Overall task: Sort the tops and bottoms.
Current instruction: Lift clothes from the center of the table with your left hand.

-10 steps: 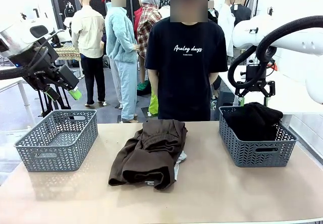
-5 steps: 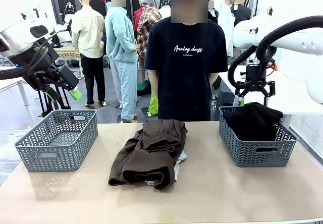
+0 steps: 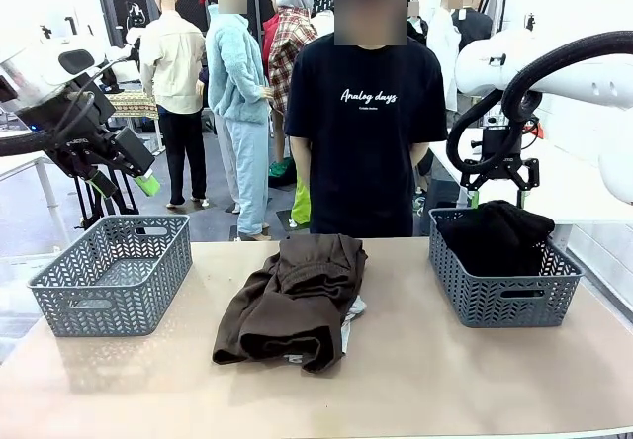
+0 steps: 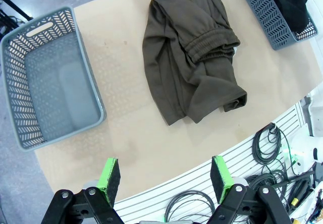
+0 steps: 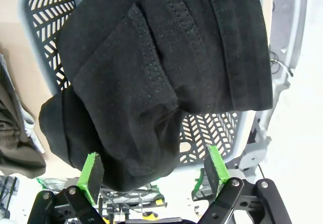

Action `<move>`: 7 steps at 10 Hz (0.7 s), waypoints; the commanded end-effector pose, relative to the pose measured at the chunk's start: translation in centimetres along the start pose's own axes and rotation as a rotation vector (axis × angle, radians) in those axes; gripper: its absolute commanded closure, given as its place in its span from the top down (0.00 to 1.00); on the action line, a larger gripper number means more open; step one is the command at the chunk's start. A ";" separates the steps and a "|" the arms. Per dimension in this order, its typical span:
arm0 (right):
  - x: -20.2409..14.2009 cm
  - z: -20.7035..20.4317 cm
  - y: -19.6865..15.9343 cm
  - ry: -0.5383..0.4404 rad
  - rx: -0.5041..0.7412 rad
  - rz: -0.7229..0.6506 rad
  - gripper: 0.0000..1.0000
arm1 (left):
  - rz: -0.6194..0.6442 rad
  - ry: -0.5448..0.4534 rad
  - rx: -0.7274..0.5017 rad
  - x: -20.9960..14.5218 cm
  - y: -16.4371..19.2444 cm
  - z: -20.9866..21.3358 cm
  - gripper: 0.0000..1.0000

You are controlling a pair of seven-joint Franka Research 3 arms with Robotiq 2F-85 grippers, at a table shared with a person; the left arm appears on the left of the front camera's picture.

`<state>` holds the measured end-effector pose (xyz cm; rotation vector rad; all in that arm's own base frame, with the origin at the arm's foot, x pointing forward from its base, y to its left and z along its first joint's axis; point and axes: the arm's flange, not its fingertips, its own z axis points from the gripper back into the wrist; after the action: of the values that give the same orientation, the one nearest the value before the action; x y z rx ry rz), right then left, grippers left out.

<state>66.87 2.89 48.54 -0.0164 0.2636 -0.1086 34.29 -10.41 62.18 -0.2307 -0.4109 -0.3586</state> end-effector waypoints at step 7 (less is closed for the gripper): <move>-13.1 9.1 -0.6 -0.427 -0.055 0.347 1.00 | -0.002 -0.001 -0.001 -0.1 0.1 0.2 0.93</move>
<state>60.36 5.18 62.20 -0.0871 -0.1180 0.2262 34.28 -10.43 62.20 -0.2305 -0.4113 -0.3589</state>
